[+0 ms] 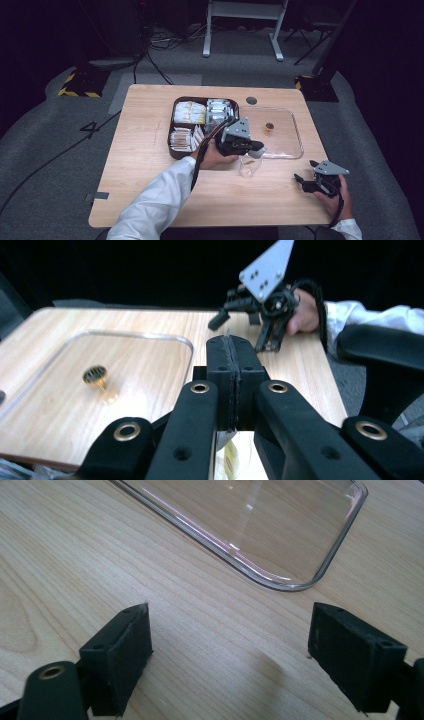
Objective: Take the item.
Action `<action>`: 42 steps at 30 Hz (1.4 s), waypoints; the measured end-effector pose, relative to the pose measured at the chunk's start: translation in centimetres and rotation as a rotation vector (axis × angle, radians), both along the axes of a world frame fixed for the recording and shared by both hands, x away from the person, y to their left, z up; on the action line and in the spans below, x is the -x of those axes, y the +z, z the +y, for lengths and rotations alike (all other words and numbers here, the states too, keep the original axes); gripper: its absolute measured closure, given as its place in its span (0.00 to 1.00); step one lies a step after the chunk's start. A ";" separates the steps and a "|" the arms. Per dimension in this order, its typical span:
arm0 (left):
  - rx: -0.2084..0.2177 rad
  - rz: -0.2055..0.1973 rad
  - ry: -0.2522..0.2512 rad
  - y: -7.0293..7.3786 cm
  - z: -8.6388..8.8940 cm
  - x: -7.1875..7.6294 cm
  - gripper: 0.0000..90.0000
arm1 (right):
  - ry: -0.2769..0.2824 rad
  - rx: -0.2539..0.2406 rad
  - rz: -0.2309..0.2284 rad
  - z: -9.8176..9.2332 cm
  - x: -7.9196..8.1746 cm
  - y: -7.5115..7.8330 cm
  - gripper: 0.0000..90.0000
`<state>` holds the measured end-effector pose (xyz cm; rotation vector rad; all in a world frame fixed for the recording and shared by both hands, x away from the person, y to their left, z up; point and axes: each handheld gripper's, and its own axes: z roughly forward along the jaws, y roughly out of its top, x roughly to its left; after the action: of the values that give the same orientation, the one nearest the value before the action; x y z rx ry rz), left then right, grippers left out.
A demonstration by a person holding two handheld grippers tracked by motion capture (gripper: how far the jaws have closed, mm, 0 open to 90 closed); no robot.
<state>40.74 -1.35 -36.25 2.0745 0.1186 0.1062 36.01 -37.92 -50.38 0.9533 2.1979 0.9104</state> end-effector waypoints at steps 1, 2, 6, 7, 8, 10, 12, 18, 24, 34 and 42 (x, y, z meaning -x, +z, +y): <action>-0.007 0.009 0.000 -0.5 -0.1 -0.1 0.99 | 0.000 0.000 0.000 0.0 0.0 0.0 0.20; -0.012 0.013 0.000 -0.8 -0.1 -0.1 0.99 | 0.000 0.000 0.000 0.0 0.0 0.0 0.20; -0.046 0.029 0.006 -2.3 -0.6 -0.3 0.98 | 0.000 0.000 0.000 0.0 0.0 0.0 0.20; -0.046 0.029 0.006 -2.3 -0.6 -0.3 0.98 | 0.000 0.000 0.000 0.0 0.0 0.0 0.20; -0.057 0.031 0.004 -2.8 -0.7 -0.4 0.98 | 0.000 0.001 -0.002 0.0 0.0 0.0 0.20; -0.063 0.034 0.006 -2.9 -0.8 -0.3 0.97 | 0.000 0.002 -0.002 0.0 0.0 0.0 0.20; -0.078 0.030 0.009 -3.3 -0.9 -0.3 0.96 | 0.000 0.002 -0.001 0.0 0.0 0.0 0.20; -0.111 0.020 0.025 -4.2 -1.1 -0.5 0.93 | 0.000 0.002 -0.002 0.0 0.0 0.0 0.20; -0.118 0.022 0.027 -4.5 -1.1 -0.7 0.94 | 0.000 0.003 -0.003 0.0 0.0 0.0 0.20; -0.130 0.010 0.043 -4.5 -0.9 -0.8 0.89 | 0.000 0.003 -0.005 0.0 0.0 0.0 0.20; -0.144 -0.013 0.083 -4.0 -0.2 -0.8 0.75 | 0.001 0.005 -0.005 0.0 0.0 0.0 0.20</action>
<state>41.53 -1.52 -40.20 2.2125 0.1940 0.1837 35.98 -37.90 -50.39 0.9473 2.1954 0.9062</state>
